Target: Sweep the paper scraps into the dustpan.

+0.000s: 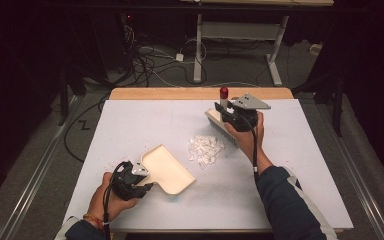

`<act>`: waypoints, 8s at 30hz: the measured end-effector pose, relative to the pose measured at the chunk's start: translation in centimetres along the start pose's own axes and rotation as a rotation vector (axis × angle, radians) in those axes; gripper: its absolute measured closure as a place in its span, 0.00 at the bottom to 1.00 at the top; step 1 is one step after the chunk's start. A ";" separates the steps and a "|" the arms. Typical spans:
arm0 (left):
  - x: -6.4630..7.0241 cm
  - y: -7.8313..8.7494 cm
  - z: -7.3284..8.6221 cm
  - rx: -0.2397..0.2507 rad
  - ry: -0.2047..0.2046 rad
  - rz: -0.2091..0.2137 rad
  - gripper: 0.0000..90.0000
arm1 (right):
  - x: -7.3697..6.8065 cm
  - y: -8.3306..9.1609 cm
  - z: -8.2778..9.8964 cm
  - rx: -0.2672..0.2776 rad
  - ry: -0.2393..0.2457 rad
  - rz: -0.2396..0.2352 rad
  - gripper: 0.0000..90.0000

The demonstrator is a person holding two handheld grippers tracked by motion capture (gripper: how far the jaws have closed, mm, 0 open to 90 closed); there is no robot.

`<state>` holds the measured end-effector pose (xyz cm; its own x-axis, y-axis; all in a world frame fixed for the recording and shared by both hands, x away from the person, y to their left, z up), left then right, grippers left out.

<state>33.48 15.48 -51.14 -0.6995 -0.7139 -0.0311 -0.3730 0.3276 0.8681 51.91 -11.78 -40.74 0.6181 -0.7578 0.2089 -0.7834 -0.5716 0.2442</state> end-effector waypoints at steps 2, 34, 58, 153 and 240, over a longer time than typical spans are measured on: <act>0.0 -0.2 -0.1 -0.010 -0.008 -0.002 0.71 | -0.8 0.0 0.1 0.011 -0.044 -0.043 0.77; 1.3 -3.0 -2.5 -0.044 -0.002 0.037 0.71 | -11.8 1.9 -1.2 0.065 0.027 -0.233 0.77; 1.2 -3.1 -2.5 -0.034 -0.001 0.055 0.71 | -11.7 4.4 -4.6 0.136 0.012 -0.210 0.78; -1.7 -1.8 -0.7 -0.083 0.051 0.065 0.71 | -9.6 -0.4 -3.5 0.066 0.184 -0.169 0.77; 1.9 -2.7 -3.1 -0.081 0.016 0.044 0.71 | -7.4 17.0 -0.6 -0.030 0.089 -0.254 0.77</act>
<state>35.06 11.34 -52.01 -0.7039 -0.7102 0.0154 -0.2913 0.3083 0.9056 34.06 -15.71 -37.52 0.7990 -0.5597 0.2196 -0.6008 -0.7295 0.3268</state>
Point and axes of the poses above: each handheld gripper's, and its own axes: y roughly backward along the jaws, z roughly out of its underside, x roughly to its right, the point moved 7 cm from there along -y, roughly forward along the jaws, and after that the axes turned 4 degrees about y, right-handed, at the moved point
